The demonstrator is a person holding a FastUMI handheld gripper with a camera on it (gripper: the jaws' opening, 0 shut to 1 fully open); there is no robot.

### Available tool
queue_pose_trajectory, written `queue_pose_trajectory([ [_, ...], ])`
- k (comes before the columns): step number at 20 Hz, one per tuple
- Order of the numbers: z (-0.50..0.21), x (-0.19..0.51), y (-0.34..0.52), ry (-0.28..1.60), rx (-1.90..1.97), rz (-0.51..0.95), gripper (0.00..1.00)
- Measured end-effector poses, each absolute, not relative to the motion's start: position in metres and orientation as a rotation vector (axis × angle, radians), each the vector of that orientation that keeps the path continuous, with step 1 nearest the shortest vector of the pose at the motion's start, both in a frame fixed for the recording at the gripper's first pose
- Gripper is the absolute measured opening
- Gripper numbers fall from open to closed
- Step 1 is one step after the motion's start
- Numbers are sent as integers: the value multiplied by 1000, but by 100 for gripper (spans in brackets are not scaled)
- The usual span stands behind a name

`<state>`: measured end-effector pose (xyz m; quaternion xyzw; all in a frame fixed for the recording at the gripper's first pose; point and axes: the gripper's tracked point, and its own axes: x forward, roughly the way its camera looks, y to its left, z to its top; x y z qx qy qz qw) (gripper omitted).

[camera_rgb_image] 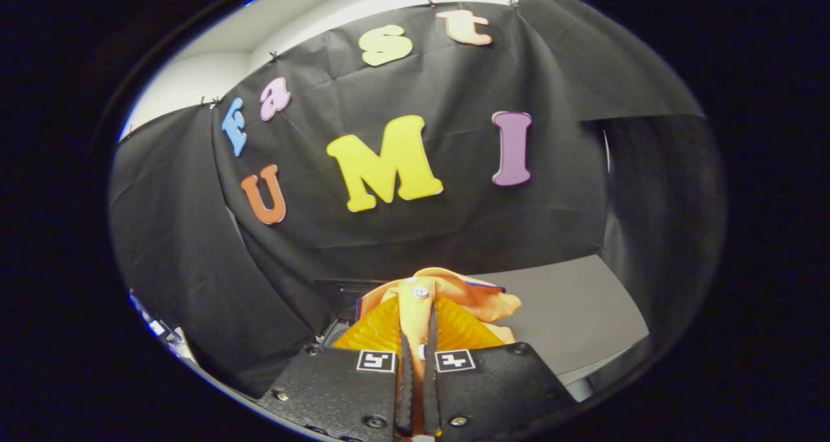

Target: Put the clothes into the washing machine and then close the washing machine lid.

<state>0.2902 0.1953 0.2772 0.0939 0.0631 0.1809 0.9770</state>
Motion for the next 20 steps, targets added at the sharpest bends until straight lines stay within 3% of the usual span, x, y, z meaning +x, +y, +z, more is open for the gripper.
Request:
queue_pose_trajectory([
  [9, 307, 275, 308, 97, 123, 489, 9],
  [20, 242, 357, 418, 284, 108, 618, 9],
])
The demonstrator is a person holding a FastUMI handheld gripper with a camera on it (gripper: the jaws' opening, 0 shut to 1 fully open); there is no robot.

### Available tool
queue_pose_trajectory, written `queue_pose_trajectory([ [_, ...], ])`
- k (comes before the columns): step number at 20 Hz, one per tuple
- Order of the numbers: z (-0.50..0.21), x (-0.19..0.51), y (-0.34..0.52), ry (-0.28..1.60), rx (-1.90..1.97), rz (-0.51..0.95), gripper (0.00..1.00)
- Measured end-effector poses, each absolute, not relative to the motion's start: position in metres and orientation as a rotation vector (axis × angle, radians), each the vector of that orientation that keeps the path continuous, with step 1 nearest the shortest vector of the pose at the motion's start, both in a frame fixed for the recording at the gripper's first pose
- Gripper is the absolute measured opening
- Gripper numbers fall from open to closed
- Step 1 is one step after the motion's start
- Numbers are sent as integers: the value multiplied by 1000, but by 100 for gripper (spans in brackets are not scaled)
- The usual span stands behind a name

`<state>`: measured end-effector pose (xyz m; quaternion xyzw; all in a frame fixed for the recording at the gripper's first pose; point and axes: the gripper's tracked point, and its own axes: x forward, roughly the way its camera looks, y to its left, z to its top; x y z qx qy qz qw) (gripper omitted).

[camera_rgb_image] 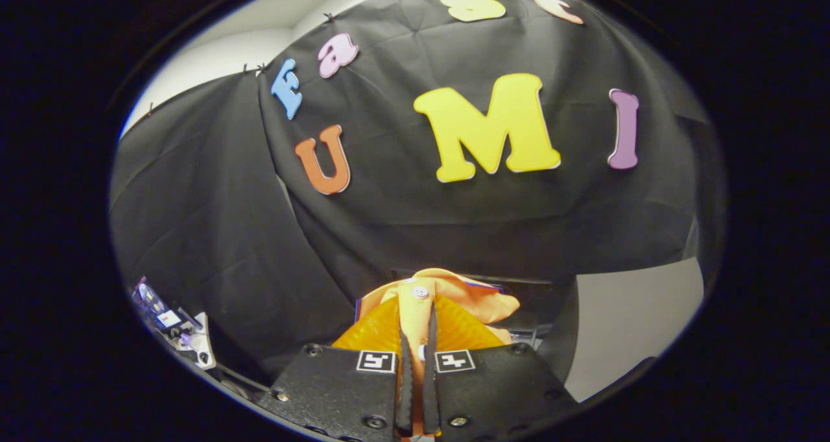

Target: Put the clothes into the washing machine and then close the washing machine lid.

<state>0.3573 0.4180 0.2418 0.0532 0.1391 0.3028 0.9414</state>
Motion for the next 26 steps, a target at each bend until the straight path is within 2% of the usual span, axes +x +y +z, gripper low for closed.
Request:
queue_pose_trajectory([
  [11, 115, 454, 482, 530, 49, 612, 9],
  [19, 19, 494, 496, 700, 9, 522, 9],
  [26, -54, 502, 488, 837, -5, 418, 9],
])
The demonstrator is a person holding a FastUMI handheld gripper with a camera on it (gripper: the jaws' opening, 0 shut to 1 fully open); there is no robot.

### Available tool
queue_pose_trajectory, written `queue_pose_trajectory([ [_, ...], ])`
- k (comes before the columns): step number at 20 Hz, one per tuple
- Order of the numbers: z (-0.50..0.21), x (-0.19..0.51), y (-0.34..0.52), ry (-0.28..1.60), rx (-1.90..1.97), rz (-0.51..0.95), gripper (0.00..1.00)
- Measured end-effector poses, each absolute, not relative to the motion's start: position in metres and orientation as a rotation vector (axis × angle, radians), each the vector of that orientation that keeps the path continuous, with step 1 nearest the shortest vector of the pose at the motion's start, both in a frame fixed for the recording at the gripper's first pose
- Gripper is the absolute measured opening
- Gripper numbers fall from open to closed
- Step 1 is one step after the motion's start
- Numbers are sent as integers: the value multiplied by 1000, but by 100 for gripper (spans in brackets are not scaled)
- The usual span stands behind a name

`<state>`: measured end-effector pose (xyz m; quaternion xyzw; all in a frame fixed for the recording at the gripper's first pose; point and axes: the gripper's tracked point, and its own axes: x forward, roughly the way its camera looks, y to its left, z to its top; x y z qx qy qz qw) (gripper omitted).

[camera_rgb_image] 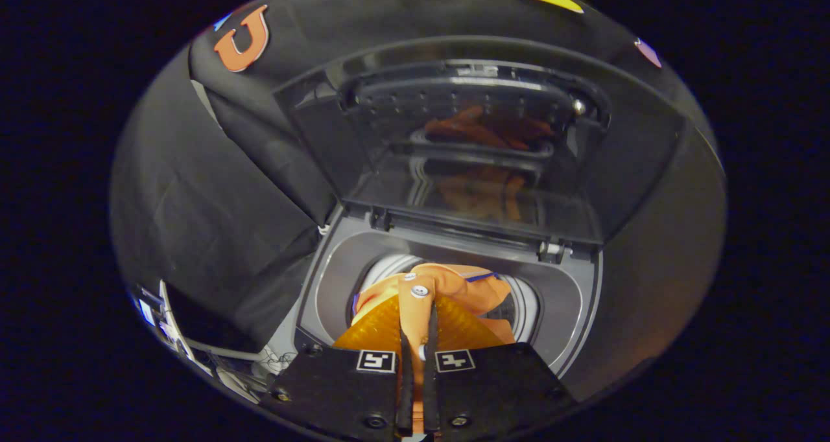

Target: Put the clothes into the washing machine and then close the washing machine lid.

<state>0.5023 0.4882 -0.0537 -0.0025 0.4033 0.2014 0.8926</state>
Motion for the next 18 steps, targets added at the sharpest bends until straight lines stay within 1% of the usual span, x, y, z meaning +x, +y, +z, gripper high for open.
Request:
queue_pose_trajectory([
  [2, -62, 502, 486, 866, 15, 390, 9],
  [9, -64, 504, 484, 835, 7, 337, 11],
  [11, -66, 504, 484, 839, 3, 340, 14],
  [15, -68, 500, 484, 830, 2, 337, 24],
  [18, -61, 494, 482, 808, -15, 346, 73],
])
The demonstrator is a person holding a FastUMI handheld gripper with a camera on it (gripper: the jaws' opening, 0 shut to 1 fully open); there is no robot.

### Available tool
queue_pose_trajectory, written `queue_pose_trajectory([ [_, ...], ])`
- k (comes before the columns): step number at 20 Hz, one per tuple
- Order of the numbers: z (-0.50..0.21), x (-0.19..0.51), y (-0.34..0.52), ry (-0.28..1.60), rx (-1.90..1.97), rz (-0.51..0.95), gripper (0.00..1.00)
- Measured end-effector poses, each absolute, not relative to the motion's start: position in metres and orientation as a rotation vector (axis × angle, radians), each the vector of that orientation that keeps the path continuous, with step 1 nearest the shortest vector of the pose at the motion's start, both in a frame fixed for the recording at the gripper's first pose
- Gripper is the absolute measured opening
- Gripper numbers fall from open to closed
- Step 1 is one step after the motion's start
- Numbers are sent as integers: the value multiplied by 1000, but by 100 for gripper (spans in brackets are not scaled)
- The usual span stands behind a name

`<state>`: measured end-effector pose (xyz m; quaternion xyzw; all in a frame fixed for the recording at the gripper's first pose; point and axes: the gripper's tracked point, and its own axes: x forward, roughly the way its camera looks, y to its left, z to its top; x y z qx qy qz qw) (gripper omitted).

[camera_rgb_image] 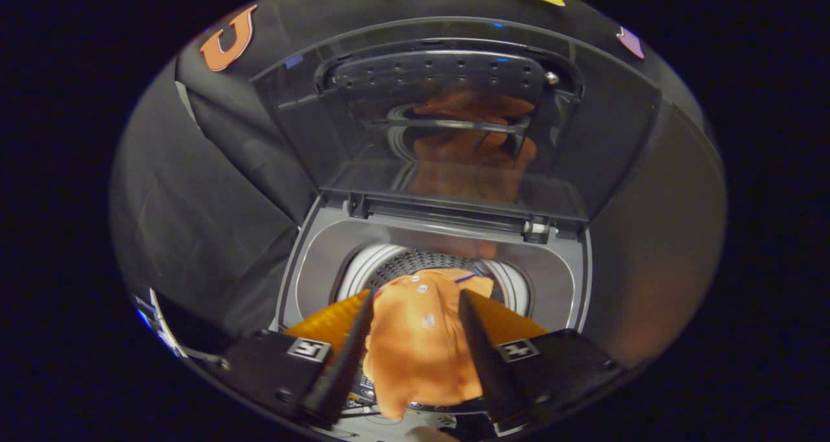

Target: Put the clothes into the washing machine and then close the washing machine lid.

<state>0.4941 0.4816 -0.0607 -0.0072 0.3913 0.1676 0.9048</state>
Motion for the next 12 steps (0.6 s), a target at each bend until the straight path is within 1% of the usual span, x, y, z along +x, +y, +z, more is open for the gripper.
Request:
queue_pose_trajectory([
  [1, -63, 496, 482, 797, -19, 343, 89],
  [2, -62, 496, 482, 789, -25, 338, 92],
  [4, -63, 493, 481, 784, -19, 327, 91],
  [12, -54, 489, 470, 758, -7, 314, 91],
])
